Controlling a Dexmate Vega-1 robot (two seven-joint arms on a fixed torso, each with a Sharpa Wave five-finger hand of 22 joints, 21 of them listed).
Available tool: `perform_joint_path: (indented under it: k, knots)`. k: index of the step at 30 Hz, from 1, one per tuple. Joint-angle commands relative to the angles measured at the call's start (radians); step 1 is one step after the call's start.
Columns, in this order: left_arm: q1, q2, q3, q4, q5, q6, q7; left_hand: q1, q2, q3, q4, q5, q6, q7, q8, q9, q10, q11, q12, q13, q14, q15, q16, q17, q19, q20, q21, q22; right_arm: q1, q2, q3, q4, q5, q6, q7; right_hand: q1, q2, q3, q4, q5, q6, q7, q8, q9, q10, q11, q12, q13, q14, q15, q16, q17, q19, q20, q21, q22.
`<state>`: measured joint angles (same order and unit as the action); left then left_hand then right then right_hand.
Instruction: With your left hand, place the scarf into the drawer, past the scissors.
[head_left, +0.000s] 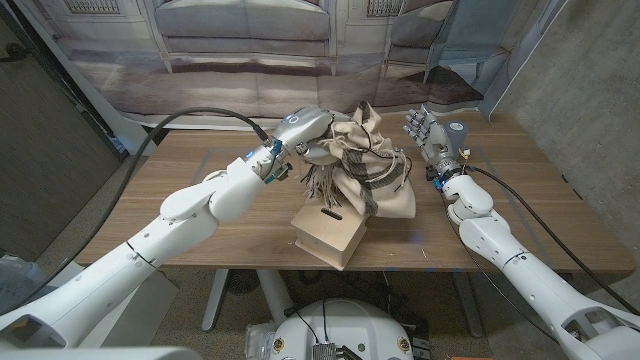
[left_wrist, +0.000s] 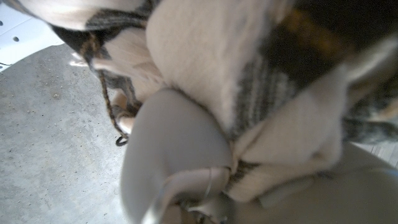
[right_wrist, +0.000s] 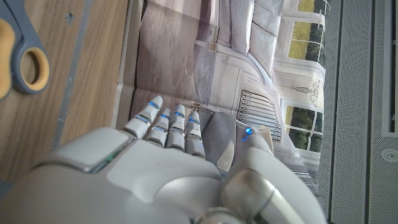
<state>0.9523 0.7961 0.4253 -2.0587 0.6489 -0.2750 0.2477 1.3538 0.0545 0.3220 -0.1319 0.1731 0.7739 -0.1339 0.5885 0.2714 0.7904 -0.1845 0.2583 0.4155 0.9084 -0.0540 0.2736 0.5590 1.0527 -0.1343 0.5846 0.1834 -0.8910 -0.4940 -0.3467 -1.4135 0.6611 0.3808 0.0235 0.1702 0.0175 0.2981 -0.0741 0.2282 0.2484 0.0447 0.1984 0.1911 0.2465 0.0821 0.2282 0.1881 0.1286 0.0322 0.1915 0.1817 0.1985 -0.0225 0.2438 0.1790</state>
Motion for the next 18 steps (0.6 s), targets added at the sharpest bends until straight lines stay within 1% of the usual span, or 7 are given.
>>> perform_joint_path:
  k: [1,5,7,11,14,16,18]
  knots:
    - [0.011,-0.004,0.011,0.002,0.001,0.01,-0.006,-0.015,0.025,0.003,0.004,0.005,0.105,0.093,0.004,0.002,0.01,-0.001,-0.003,0.003,0.086,-0.182,0.004,0.005,0.0,0.001,0.005,0.003,-0.014,-0.011,0.006,-0.014,0.002,0.001,0.002,0.004,0.006,0.002,-0.008,-0.002,0.007,-0.003,0.001,0.003,0.005,0.001,-0.002,0.005,0.006,-0.002,-0.004,0.003,0.007,0.002,-0.003,0.005]
    - [0.008,-0.004,0.019,0.004,0.0,0.018,-0.021,-0.015,0.024,0.002,0.004,0.005,0.107,0.092,0.005,0.001,0.011,-0.001,-0.004,0.004,0.087,-0.182,0.003,0.005,0.0,0.001,0.006,0.003,-0.016,-0.012,0.006,-0.016,0.005,-0.004,0.0,0.004,0.006,0.002,-0.008,-0.002,0.007,-0.003,0.001,0.003,0.005,0.001,-0.002,0.005,0.006,-0.001,-0.004,0.003,0.007,0.002,-0.003,0.006]
    - [-0.004,-0.007,0.03,0.015,-0.006,0.014,-0.035,-0.016,0.024,0.002,0.004,0.005,0.107,0.091,0.005,0.001,0.011,-0.001,-0.005,0.004,0.087,-0.182,0.002,0.006,-0.001,0.001,0.007,0.003,-0.017,-0.009,0.008,-0.018,0.01,-0.007,-0.005,0.004,0.006,0.002,-0.008,-0.002,0.007,-0.003,0.001,0.003,0.006,0.001,-0.001,0.005,0.006,-0.002,-0.004,0.003,0.007,0.002,-0.004,0.006]
    - [-0.017,-0.015,0.047,0.025,0.014,0.018,-0.036,-0.016,0.024,0.001,0.005,0.005,0.106,0.091,0.004,0.001,0.012,-0.003,-0.006,0.005,0.087,-0.182,0.0,0.006,-0.002,0.001,0.008,0.003,-0.016,-0.009,0.008,-0.014,0.009,-0.003,0.001,0.004,0.006,0.002,-0.009,-0.002,0.007,-0.003,0.001,0.003,0.005,0.001,-0.002,0.005,0.006,-0.002,-0.004,0.003,0.007,0.002,-0.005,0.006]
    - [-0.023,-0.022,0.062,0.029,0.05,0.03,-0.026,-0.017,0.024,0.001,0.005,0.005,0.106,0.09,0.005,0.001,0.013,-0.004,-0.008,0.006,0.086,-0.182,-0.001,0.007,-0.003,0.002,0.009,0.003,-0.016,-0.01,0.007,-0.01,0.009,0.001,0.008,0.004,0.006,0.001,-0.009,-0.002,0.007,-0.003,0.001,0.003,0.005,0.0,-0.002,0.005,0.006,-0.002,-0.004,0.003,0.007,0.002,-0.005,0.006]
    - [-0.03,-0.023,0.07,0.035,0.037,0.026,-0.04,-0.017,0.024,0.001,0.005,0.005,0.106,0.09,0.005,0.001,0.012,-0.004,-0.009,0.007,0.086,-0.182,-0.002,0.007,-0.003,0.002,0.01,0.003,-0.018,-0.009,0.008,-0.01,0.012,0.001,0.006,0.003,0.006,0.001,-0.009,-0.002,0.007,-0.003,0.001,0.003,0.005,0.001,-0.002,0.005,0.006,-0.002,-0.004,0.003,0.007,0.002,-0.006,0.006]
    - [-0.034,-0.023,0.079,0.035,0.05,0.03,-0.045,-0.017,0.024,0.001,0.005,0.005,0.106,0.09,0.005,0.001,0.012,-0.004,-0.009,0.007,0.086,-0.182,-0.003,0.007,-0.003,0.002,0.011,0.003,-0.021,-0.008,0.011,-0.012,0.016,0.0,0.004,0.003,0.006,0.001,-0.009,-0.002,0.007,-0.003,0.001,0.003,0.004,0.001,-0.002,0.005,0.006,-0.002,-0.004,0.003,0.008,0.001,-0.006,0.006]
